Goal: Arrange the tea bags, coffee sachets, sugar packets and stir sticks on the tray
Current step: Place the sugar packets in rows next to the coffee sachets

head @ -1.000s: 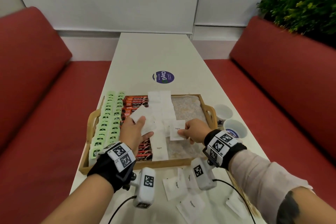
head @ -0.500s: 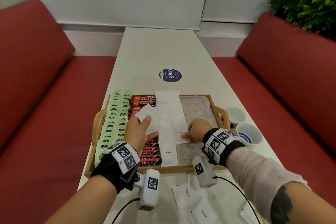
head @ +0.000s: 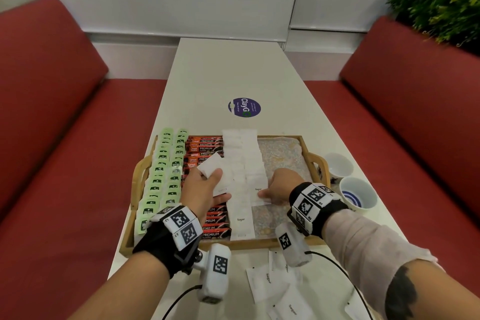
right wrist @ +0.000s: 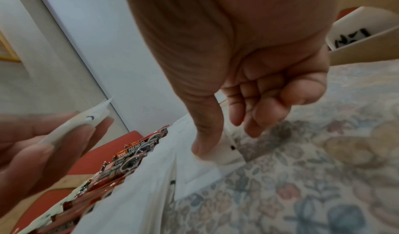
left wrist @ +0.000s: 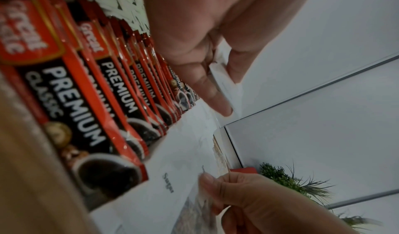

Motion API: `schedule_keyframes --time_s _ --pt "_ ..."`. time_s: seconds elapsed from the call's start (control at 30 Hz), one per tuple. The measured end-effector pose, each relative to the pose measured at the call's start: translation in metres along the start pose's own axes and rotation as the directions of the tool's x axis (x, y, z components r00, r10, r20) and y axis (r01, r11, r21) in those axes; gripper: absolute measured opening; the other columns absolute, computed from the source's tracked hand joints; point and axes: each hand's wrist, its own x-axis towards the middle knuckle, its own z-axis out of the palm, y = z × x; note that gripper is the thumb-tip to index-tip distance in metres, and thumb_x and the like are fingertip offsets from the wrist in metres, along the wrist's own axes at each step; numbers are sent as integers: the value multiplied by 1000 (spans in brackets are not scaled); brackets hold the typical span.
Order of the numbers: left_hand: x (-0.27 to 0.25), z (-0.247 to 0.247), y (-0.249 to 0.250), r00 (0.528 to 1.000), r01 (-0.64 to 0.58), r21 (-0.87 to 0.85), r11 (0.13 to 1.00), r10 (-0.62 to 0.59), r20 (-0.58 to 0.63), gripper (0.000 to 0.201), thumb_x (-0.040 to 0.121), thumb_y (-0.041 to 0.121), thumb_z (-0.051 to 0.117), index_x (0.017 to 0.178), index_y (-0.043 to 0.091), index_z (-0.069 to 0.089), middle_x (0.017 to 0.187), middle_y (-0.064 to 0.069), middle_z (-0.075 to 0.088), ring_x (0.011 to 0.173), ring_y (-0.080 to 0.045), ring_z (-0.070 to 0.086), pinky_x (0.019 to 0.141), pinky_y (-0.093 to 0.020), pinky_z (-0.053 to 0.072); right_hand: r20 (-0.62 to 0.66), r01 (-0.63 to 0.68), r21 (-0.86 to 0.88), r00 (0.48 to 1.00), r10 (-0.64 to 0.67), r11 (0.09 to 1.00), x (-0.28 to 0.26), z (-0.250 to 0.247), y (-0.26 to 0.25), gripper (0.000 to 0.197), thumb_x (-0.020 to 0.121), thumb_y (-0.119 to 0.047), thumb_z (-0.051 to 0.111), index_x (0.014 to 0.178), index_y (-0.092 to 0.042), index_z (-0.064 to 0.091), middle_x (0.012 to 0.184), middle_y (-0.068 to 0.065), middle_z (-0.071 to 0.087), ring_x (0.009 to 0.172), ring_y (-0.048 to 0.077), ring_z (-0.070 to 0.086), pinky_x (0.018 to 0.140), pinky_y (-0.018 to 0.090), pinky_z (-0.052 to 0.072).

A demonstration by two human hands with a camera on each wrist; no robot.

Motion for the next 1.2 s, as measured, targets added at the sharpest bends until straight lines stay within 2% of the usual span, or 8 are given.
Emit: schedule_keyframes --time_s 0.1,0.23,0.47,0.63,0.83,0.93,1.03,1.2 --pt "-2 3 2 999 -44 21 999 43 30 15 95 9 53 106 18 59 108 -6 67 94 -25 67 57 -28 59 -84 57 121 995 -47 991 -7 -8 -2 39 86 -44 65 67 -15 47 64 0 52 59 15 50 51 25 34" --pt "-3 8 -1 994 -104 86 991 101 38 25 91 7 60 114 18 59 107 -3 69 93 -22 68 59 -32 59 -218 282 392 953 -209 876 -24 -18 -12 26 95 -38 52 83 -16 52 82 0 61 71 15 52 68 29 42" --pt "-8 17 -1 979 -184 150 971 168 117 25 86 8 66 99 29 63 95 0 73 85 -21 71 63 -37 57 -211 381 560 924 -318 736 -40 -20 -21 15 92 -22 61 79 -15 59 68 -7 61 54 9 52 45 12 38" --pt "-8 22 1 991 -134 115 984 129 46 16 99 19 46 107 24 60 99 -3 70 87 -21 68 60 -32 57 -211 349 586 937 -278 731 -39 -22 -20 18 93 -19 58 76 -14 57 66 -3 61 50 11 54 54 22 44" --pt "0 14 2 993 -99 67 993 102 -52 16 99 18 46 112 18 56 107 -3 65 87 -19 66 57 -29 59 -248 286 583 954 -168 760 -34 -24 -2 22 96 -16 51 74 -17 51 68 1 59 51 14 55 52 23 39" --pt "1 9 1 994 -84 59 995 88 -72 22 99 19 48 119 12 55 113 -7 64 92 -21 67 58 -30 60 -189 211 514 973 -130 831 -28 -21 10 24 96 -16 52 73 -19 50 69 2 58 58 18 55 58 29 48" --pt "1 7 0 993 -78 54 995 82 -79 24 99 19 48 120 10 53 113 -8 63 90 -21 66 53 -25 58 -97 121 437 991 -88 891 -24 -14 16 24 95 -18 55 71 -20 50 78 5 62 73 22 59 79 37 52" --pt "-2 7 2 994 -80 53 995 84 -72 21 99 17 47 118 13 54 108 -4 64 88 -20 65 51 -23 56 -5 56 382 998 -59 922 -24 -6 12 32 94 -20 57 64 -16 46 72 3 56 73 21 55 76 33 47"
